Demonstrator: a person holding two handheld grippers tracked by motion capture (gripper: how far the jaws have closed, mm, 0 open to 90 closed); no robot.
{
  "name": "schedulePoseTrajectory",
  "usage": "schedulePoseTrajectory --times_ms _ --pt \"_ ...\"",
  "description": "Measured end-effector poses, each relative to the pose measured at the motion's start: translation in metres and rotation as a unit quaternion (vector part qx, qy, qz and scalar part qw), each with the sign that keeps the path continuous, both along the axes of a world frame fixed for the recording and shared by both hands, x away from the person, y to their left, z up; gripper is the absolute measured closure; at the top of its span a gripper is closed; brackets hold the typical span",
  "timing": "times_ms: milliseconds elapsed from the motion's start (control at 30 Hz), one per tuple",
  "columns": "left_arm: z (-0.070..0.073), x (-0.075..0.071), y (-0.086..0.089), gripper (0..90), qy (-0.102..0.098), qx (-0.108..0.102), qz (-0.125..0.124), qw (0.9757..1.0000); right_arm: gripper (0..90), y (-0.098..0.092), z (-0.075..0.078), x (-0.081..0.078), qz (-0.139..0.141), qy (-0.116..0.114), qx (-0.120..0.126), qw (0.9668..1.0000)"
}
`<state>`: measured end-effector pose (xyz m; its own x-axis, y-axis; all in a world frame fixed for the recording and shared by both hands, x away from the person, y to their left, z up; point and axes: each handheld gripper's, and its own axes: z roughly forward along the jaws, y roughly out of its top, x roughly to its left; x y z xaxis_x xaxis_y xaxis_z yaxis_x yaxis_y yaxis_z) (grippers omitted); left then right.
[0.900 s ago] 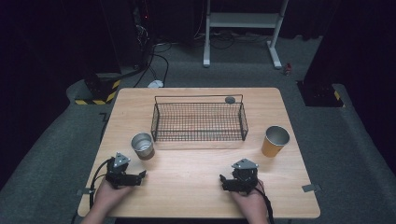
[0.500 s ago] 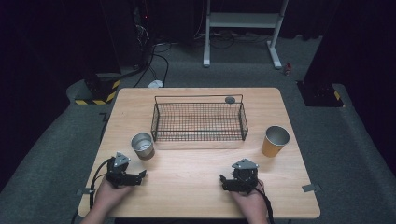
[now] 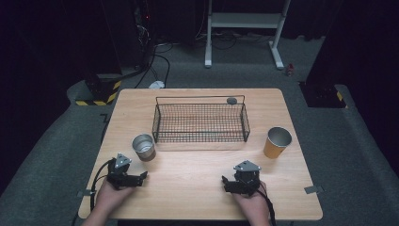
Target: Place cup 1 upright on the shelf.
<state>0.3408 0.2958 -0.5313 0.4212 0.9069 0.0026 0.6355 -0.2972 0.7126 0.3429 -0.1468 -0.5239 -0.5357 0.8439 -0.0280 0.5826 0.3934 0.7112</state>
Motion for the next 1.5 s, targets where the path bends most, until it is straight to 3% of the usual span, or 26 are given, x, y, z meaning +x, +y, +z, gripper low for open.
schedulePoseTrajectory --times_ms 933,1167,1500 --pt "0.0 0.0 0.0 0.1 0.001 0.002 0.015 0.9999 10.0 -0.004 0.016 -0.003 0.003 -0.048 0.021 0.9986" --pt "0.0 0.0 0.001 0.1 0.001 0.0 0.015 0.9999 10.0 -0.005 0.014 -0.006 0.001 -0.049 0.024 0.9985" --pt "0.0 0.0 0.001 0.3 0.001 0.001 0.014 0.9999 10.0 -0.025 0.017 -0.008 -0.03 -0.058 0.039 0.9971"
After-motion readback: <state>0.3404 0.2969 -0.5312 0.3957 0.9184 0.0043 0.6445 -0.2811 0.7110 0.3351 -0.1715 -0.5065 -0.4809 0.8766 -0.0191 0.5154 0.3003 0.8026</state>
